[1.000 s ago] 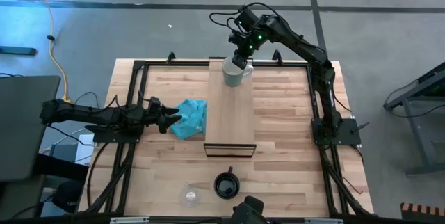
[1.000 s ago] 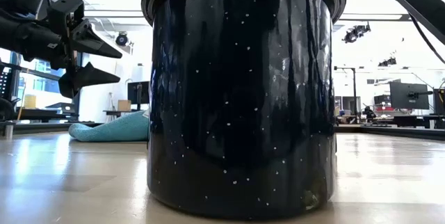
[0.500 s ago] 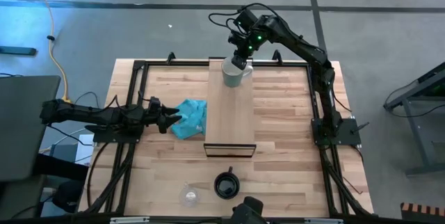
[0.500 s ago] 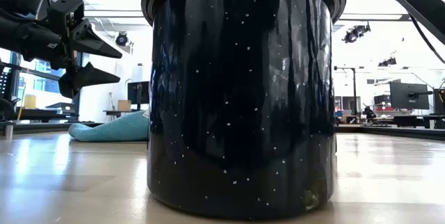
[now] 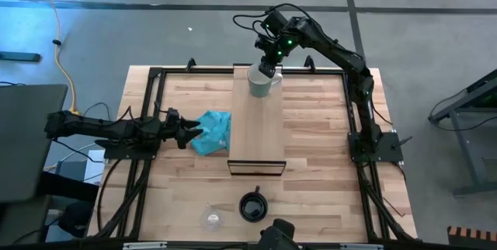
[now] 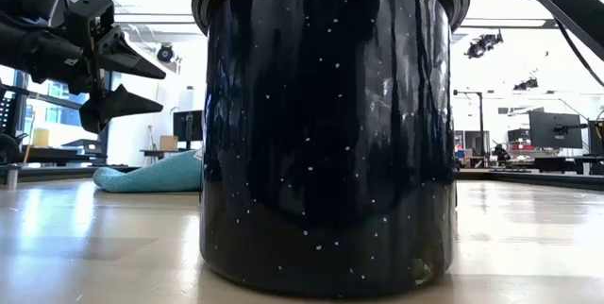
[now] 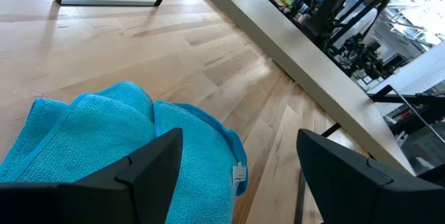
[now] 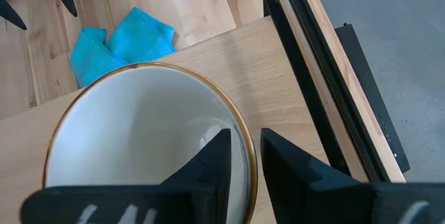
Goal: Stack small to large cups/mugs on shelf
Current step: Put the blue mug on the shelf, then put the black mug on the shelf
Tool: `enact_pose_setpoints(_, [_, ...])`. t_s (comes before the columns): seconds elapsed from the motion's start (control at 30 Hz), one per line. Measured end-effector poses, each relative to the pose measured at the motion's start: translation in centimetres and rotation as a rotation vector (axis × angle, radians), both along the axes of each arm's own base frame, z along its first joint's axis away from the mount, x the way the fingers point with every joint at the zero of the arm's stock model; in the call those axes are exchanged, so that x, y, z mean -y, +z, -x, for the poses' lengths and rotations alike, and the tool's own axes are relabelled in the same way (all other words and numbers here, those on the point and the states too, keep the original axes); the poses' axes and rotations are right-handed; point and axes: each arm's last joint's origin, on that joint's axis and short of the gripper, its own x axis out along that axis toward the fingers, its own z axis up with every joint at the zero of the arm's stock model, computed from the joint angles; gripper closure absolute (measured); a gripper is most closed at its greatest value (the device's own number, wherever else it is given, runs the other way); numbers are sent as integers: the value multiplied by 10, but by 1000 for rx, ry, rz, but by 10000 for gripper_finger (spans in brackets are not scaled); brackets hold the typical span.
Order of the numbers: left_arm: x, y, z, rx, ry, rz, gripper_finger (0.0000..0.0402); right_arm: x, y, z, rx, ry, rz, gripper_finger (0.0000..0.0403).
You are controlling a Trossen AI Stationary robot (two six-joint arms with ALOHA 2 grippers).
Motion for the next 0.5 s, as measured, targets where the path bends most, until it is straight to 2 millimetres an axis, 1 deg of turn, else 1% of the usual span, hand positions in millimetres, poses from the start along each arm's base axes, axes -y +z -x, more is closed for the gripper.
enact_pose_setpoints(0.3, [0, 0, 0, 0, 0, 0, 131, 0, 0, 0, 3, 1, 3, 304])
enact_pose_setpoints(0.5, [0, 0, 0, 0, 0, 0, 131, 0, 0, 0, 3, 6, 6, 278])
